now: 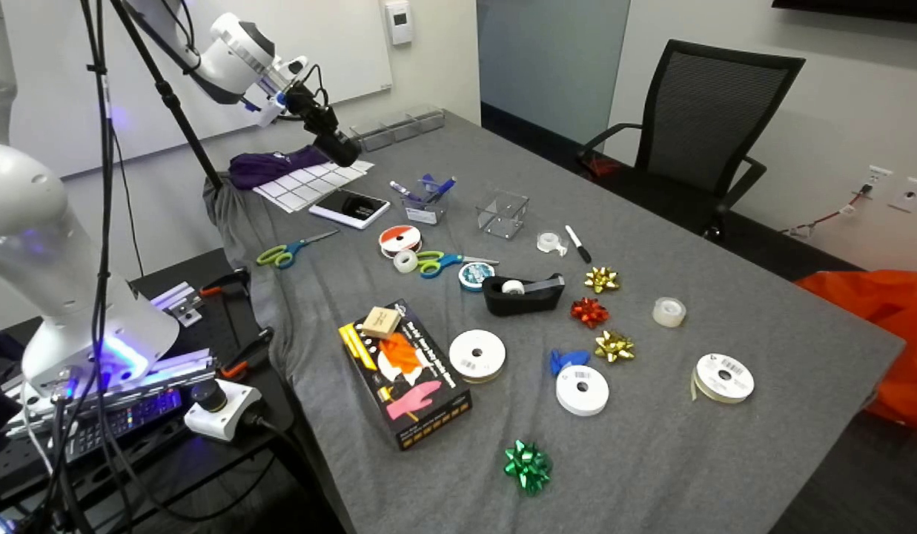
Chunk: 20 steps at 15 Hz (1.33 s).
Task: Pick up the black cup and put it on the black book
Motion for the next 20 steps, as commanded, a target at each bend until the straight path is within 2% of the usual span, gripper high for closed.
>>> queueJointPlan(k=[1, 6, 10, 13, 14, 15, 20], plan=[[-97, -168, 60, -185, 107, 142, -105, 98], [-157, -274, 88, -314, 423, 243, -344, 98], [-169, -327, 79, -362, 691, 248, -505, 98], [-183, -354, 80, -368, 853, 222, -597, 98], [-176, -358, 71, -366, 851, 211, -583, 98], [-161, -309, 64, -335, 815, 213, -560, 93], [-166, -320, 64, -342, 827, 213, -561, 93]])
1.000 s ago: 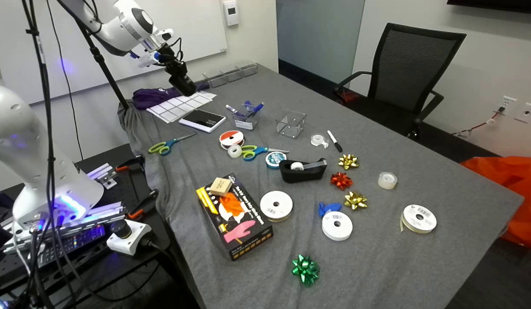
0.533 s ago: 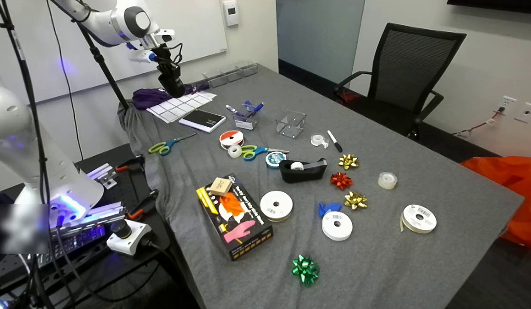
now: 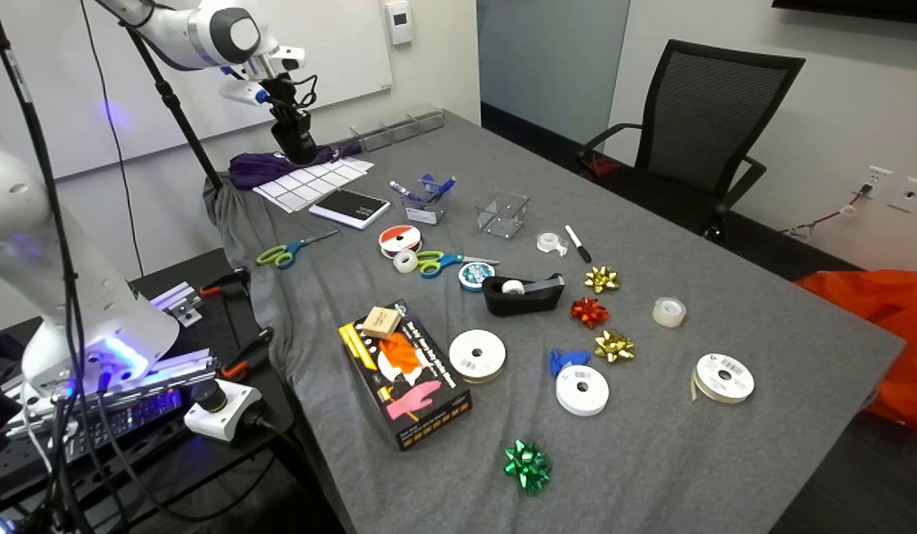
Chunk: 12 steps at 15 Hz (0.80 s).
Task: Pick up the black cup and put it on the black book
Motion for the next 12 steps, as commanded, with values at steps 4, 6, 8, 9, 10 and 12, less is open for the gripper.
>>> queueJointPlan(k=[4, 6, 8, 9, 10, 12], plan=[[-20, -2, -13, -29, 28, 7, -34, 98], [-36, -6, -25, -43, 59, 11, -33, 98], [-58, -9, -31, -49, 129, 11, -50, 98], [-67, -9, -34, -48, 159, 1, -57, 98], [-77, -11, -38, -54, 187, 8, -64, 98], [-89, -4, -51, -63, 204, 37, -64, 98]])
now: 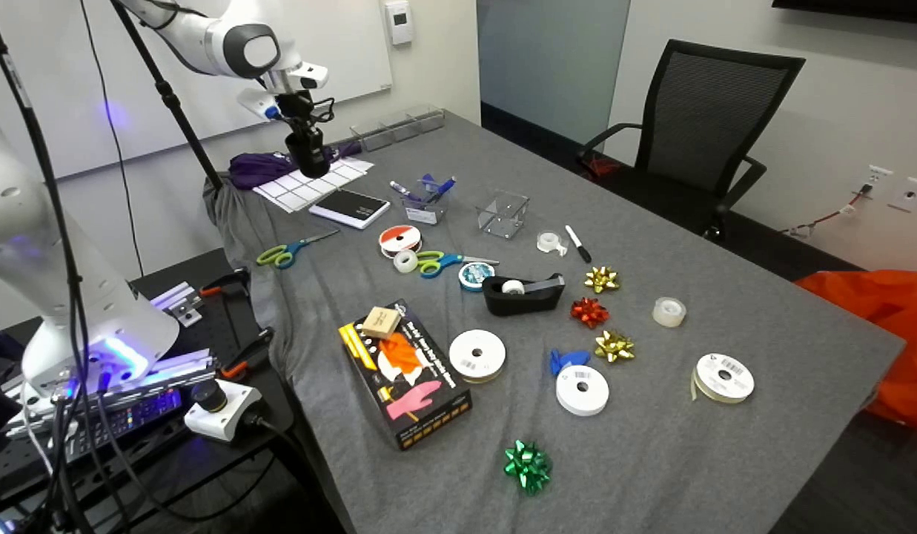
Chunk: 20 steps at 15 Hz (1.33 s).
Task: Pick up the black cup and put it on the black book
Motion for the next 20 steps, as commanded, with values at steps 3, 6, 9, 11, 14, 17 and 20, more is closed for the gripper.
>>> queueJointPlan(k=[3, 6, 9, 11, 14, 17, 20], plan=[[-36, 0, -35, -30, 21, 41, 0, 98], [-44, 7, -50, -56, 21, 54, -4, 98], [-37, 48, -71, -54, -6, 90, 34, 98], [-42, 65, -89, -40, -13, 100, 40, 98], [-28, 113, -110, -21, -24, 129, 75, 98], [-14, 147, -136, 0, -47, 146, 118, 98], [-1, 174, -153, 20, -58, 146, 160, 98]])
